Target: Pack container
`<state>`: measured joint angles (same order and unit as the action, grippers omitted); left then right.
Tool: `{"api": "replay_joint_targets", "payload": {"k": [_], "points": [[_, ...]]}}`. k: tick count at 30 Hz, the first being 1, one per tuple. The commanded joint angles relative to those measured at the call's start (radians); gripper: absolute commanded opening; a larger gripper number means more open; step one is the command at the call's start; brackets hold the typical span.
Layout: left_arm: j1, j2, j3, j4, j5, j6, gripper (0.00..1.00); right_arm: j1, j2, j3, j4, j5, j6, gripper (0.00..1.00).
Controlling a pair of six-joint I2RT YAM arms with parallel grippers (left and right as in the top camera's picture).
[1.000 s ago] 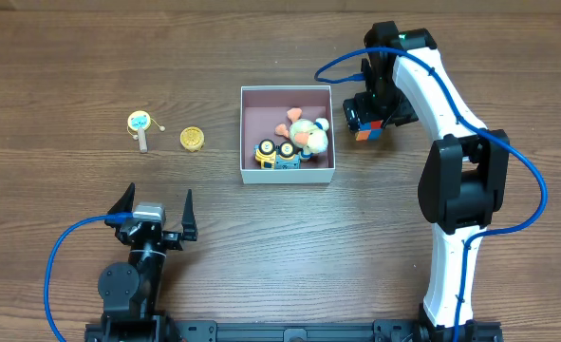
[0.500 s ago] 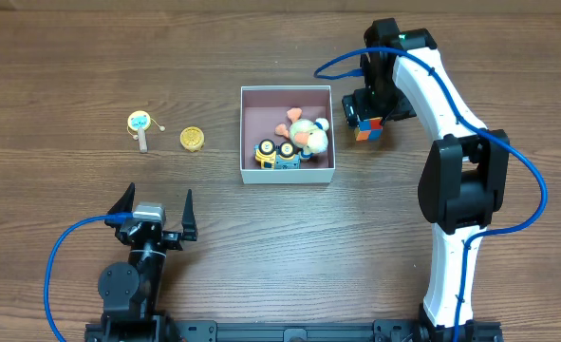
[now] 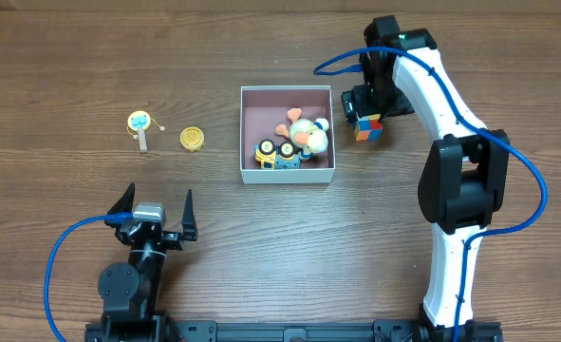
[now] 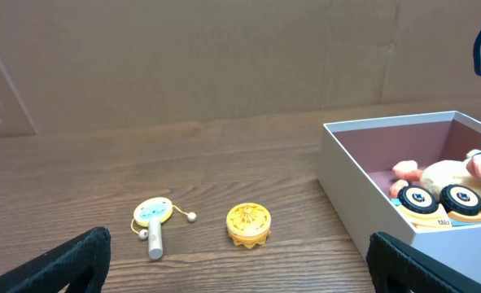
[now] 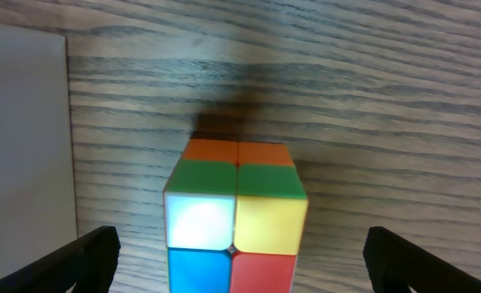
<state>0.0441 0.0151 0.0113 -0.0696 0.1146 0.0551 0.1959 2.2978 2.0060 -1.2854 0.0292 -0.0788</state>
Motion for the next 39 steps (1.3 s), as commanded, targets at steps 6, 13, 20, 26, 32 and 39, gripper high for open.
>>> {"api": "replay_joint_targets", "payload": {"k": [6, 13, 20, 26, 32, 39], "points": [[0.008, -0.009, -0.006, 0.002, -0.011, -0.010, 1.00, -0.006, 0.009, -0.059, 0.034, -0.004, -0.005, 0.99], [0.008, -0.009, -0.006, 0.002, -0.011, -0.010, 1.00, -0.006, 0.009, -0.070, 0.050, -0.002, -0.005, 0.98], [0.008, -0.009, -0.006, 0.002, -0.011, -0.010, 1.00, -0.006, 0.009, -0.070, 0.050, -0.001, -0.004, 0.76], [0.008, -0.009, -0.006, 0.002, -0.011, -0.010, 1.00, -0.006, 0.009, -0.070, 0.050, 0.016, 0.004, 0.61], [0.008, -0.009, -0.006, 0.002, -0.011, -0.010, 1.00, -0.006, 0.008, -0.066, 0.035, 0.030, 0.003, 0.61], [0.008, -0.009, -0.006, 0.002, -0.011, -0.010, 1.00, -0.005, 0.008, 0.092, -0.093, 0.034, 0.004, 0.57]]}}
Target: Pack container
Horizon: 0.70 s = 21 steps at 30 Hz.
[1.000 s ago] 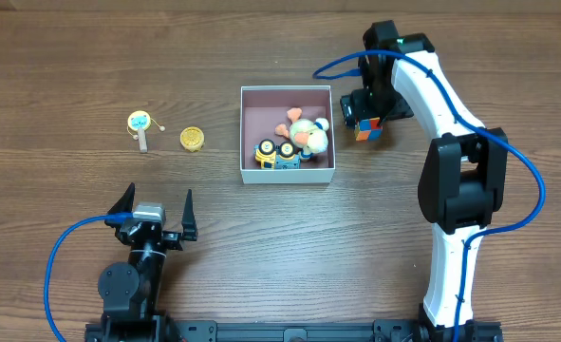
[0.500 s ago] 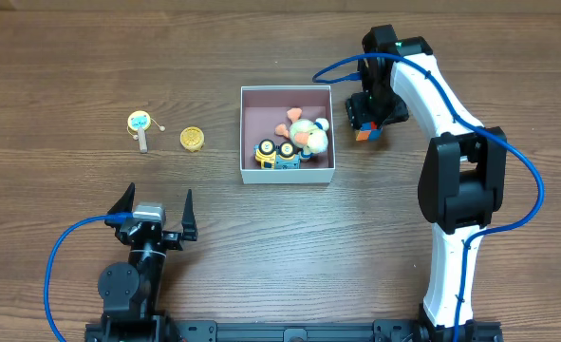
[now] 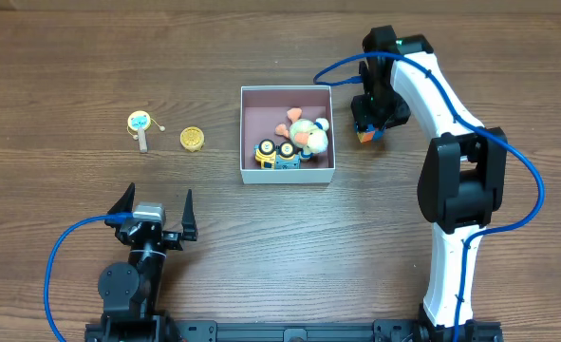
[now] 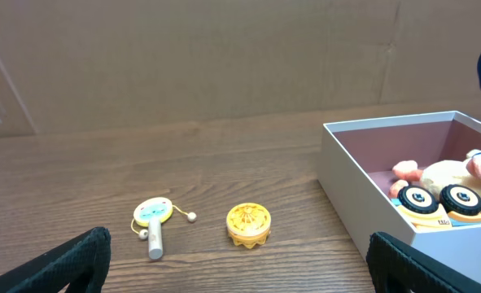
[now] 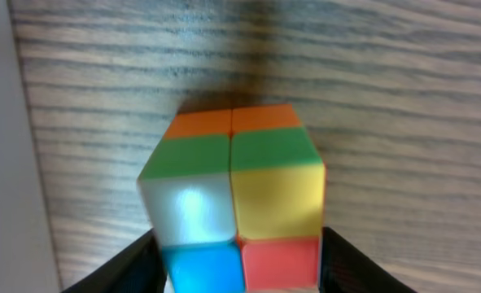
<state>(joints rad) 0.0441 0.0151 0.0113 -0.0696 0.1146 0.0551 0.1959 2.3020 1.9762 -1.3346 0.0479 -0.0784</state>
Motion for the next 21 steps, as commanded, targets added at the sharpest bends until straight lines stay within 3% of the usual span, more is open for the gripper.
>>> {"api": "replay_joint_targets", "payload": {"k": [1, 3, 5, 6, 9, 21], "points": [[0.008, -0.009, -0.006, 0.002, -0.011, -0.010, 1.00, -0.005, 0.004, 0.160, -0.073, 0.015, 0.004, 0.57], [0.008, -0.009, -0.006, 0.002, -0.011, -0.010, 1.00, -0.004, 0.004, 0.247, -0.138, 0.014, 0.013, 0.56], [0.008, -0.009, -0.006, 0.002, -0.011, -0.010, 1.00, 0.000, 0.004, 0.333, -0.195, 0.009, 0.031, 0.43], [0.008, -0.009, -0.006, 0.002, -0.011, -0.010, 1.00, 0.004, 0.004, 0.402, -0.239, -0.001, 0.030, 0.41], [0.008, -0.009, -0.006, 0.002, -0.011, -0.010, 1.00, 0.008, 0.004, 0.435, -0.267, 0.003, 0.030, 0.61], [0.008, -0.009, -0.006, 0.002, -0.011, -0.010, 1.00, 0.007, 0.004, 0.195, -0.101, 0.003, 0.021, 0.63]]}}
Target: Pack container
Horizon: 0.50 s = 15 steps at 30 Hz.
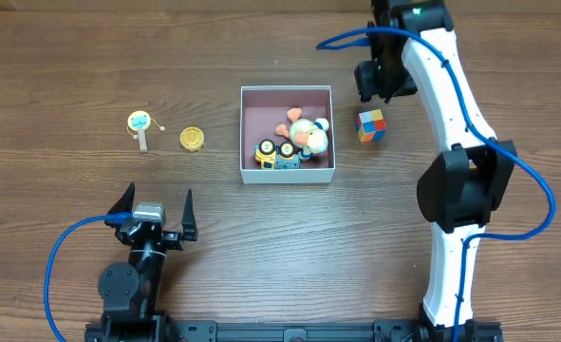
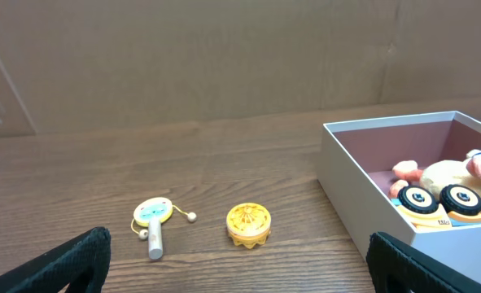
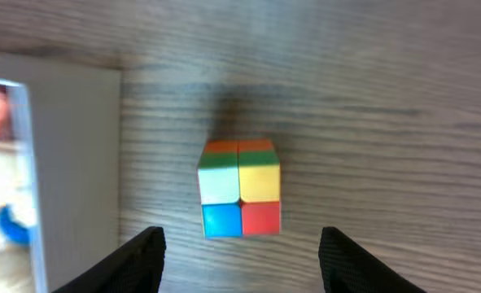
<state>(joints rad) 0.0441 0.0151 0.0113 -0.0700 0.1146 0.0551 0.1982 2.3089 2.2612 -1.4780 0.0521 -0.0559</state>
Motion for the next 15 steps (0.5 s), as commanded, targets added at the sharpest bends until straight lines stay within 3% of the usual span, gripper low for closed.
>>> {"api": "replay_joint_targets", "payload": {"k": [1, 15], "points": [[0.008, -0.009, -0.006, 0.002, -0.011, -0.010, 1.00, 0.005, -0.003, -0.111, 0.058, -0.001, -0.001, 0.63], [0.008, -0.009, -0.006, 0.002, -0.011, -0.010, 1.00, 0.003, -0.003, -0.248, 0.161, -0.001, -0.005, 0.63]]}}
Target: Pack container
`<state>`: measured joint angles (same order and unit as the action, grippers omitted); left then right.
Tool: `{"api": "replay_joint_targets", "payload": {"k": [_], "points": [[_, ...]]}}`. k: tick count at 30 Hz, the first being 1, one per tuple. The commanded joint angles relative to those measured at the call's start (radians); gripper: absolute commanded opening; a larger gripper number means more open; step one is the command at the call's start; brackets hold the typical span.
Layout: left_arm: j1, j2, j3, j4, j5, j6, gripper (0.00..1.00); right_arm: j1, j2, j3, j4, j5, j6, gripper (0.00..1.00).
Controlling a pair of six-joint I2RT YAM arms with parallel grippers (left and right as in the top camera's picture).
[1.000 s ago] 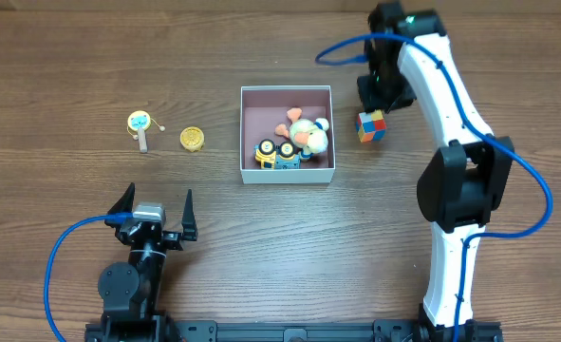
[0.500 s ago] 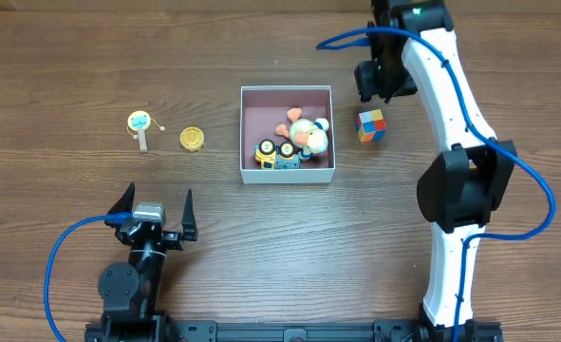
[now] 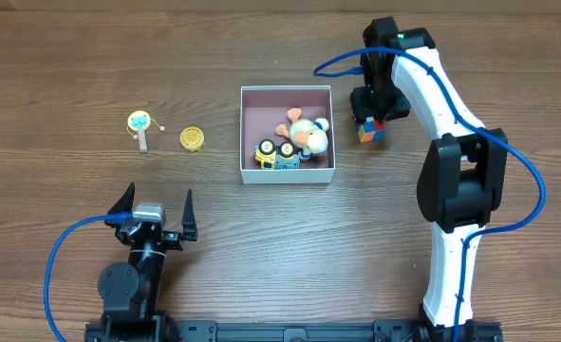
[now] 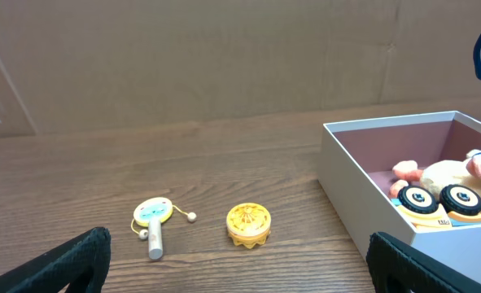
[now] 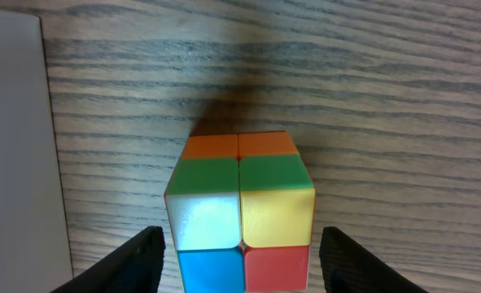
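Note:
A white box (image 3: 245,133) with a pink inside holds a plush toy (image 3: 308,135) and a yellow toy car (image 3: 275,154). Right of it, a colour cube (image 5: 240,216) stands on the table. My right gripper (image 5: 242,273) is low over the cube and open, one finger on each side with a narrow gap. In the overhead view it covers part of the cube (image 3: 369,131). A small rattle drum (image 3: 140,125) and a yellow disc (image 3: 193,139) lie left of the box. My left gripper (image 3: 157,211) rests open near the front, holding nothing.
The box wall (image 5: 16,155) runs close along the cube's left side. The left wrist view shows the rattle drum (image 4: 153,218) and the yellow disc (image 4: 248,222) ahead, the box (image 4: 346,183) to the right, and a cardboard wall behind.
My right gripper was high and farther back, with the cube small below it. Now it is down over the cube, fingers on both sides. The cube stays on the table. The left arm is unchanged.
My right gripper first hung wide open over the cube. Then its fingers stood close against the cube's sides. After that it was up and away with the cube left on the table. Now it is down around the cube again, open.

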<state>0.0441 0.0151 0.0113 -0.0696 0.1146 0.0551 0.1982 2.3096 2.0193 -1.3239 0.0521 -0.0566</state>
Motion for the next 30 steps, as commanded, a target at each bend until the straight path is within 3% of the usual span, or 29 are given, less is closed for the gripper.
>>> {"api": "replay_joint_targets", "payload": {"k": [1, 16, 18, 22, 30], "points": [[0.008, -0.009, -0.006, 0.002, -0.011, -0.010, 1.00, 0.003, -0.003, -0.006, 0.007, -0.001, -0.004, 0.63], [0.008, -0.009, -0.006, 0.002, -0.011, -0.010, 1.00, 0.003, -0.003, -0.090, 0.066, 0.013, -0.023, 0.62], [0.008, -0.009, -0.006, 0.002, -0.011, -0.010, 1.00, 0.003, -0.003, -0.090, 0.064, 0.026, -0.023, 0.59], [0.008, -0.009, -0.006, 0.002, -0.011, -0.010, 1.00, 0.003, -0.003, -0.081, 0.063, 0.026, -0.022, 0.40], [0.008, -0.009, -0.006, 0.002, -0.011, -0.010, 1.00, 0.006, -0.003, 0.045, -0.026, 0.030, 0.006, 0.39]]}}
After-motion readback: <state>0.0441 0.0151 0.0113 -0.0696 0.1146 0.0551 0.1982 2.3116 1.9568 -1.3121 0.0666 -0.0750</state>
